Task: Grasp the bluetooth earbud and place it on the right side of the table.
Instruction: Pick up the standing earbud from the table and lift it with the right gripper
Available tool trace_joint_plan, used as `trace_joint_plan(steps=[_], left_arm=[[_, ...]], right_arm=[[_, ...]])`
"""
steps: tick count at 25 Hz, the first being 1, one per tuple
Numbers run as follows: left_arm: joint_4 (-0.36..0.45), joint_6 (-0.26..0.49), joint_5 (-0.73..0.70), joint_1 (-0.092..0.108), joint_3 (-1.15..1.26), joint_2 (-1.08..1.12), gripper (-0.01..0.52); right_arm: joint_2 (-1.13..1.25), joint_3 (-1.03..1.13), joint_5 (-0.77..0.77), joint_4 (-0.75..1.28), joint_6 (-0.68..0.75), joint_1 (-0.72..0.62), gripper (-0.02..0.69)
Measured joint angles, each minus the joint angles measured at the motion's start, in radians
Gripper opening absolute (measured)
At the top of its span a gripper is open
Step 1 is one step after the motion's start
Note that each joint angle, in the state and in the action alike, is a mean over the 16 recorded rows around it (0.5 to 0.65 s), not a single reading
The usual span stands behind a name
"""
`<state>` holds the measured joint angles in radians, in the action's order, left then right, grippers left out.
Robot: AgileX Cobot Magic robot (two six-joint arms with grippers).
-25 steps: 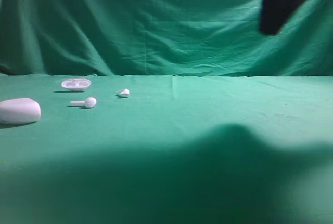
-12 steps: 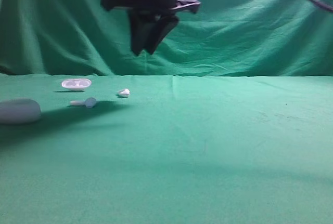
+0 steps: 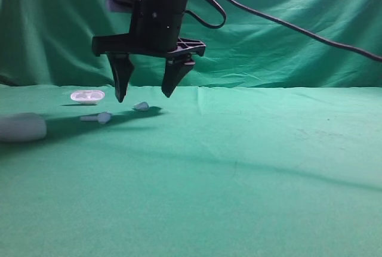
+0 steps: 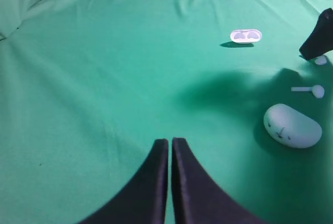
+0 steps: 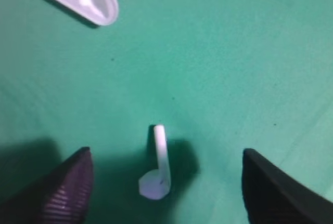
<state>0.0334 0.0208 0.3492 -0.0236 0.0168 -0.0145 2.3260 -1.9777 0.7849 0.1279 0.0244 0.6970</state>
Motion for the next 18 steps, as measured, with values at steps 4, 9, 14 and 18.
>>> trace_joint_plan(steps=[4,9,14,18], left_arm=[[0.0,0.0,0.0,0.0,0.0,0.0,0.0],[0.0,0.0,0.0,0.0,0.0,0.0,0.0],[0.0,0.0,0.0,0.0,0.0,0.0,0.0],[0.0,0.0,0.0,0.0,0.0,0.0,0.0]], right_arm=[[0.036,-0.035,0.021,0.002,0.036,0.0,0.503],[0.054,-0.045,0.032,0.003,0.053,-0.001,0.507],[0.063,-0.048,0.041,0.003,0.059,-0.001,0.496],[0.067,-0.051,0.049,0.002,0.062,-0.001,0.427]])
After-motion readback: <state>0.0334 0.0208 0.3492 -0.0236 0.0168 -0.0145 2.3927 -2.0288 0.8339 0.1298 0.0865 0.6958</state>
